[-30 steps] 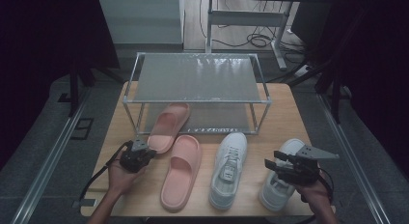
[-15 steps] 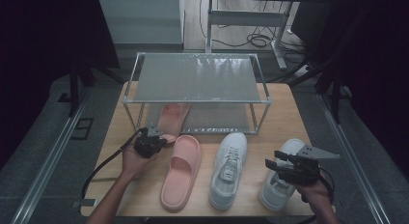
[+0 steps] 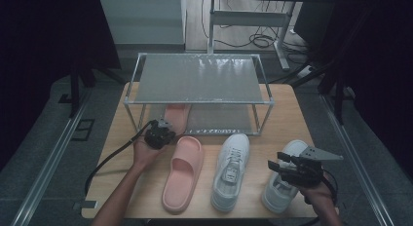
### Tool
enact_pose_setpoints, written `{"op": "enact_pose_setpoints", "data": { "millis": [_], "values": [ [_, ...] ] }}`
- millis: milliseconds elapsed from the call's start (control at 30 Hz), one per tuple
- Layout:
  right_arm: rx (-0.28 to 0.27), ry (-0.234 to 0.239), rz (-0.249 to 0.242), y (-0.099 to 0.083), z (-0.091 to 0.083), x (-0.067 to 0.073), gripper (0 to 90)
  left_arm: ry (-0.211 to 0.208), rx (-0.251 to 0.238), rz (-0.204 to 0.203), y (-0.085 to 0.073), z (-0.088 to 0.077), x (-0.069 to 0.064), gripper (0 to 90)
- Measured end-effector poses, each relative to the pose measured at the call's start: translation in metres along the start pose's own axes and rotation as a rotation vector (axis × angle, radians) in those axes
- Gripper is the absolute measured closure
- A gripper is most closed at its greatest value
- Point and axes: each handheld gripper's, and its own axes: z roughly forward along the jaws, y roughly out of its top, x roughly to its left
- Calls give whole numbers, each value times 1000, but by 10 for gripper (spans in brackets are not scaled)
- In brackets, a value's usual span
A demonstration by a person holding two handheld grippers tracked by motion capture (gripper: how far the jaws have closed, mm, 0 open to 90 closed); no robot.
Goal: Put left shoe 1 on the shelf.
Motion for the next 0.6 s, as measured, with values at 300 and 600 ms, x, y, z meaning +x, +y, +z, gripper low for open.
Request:
{"op": "enact_pose_setpoints", "data": {
  "millis": [300,600],
  "values": [
    [-2,1,2,0,0,0,453,14,-2,-24,7,12,0,898],
    [-8,-1,3,0,-3,0,453,8,-28,-44,-8,-12,-2,896]
  ]
}}
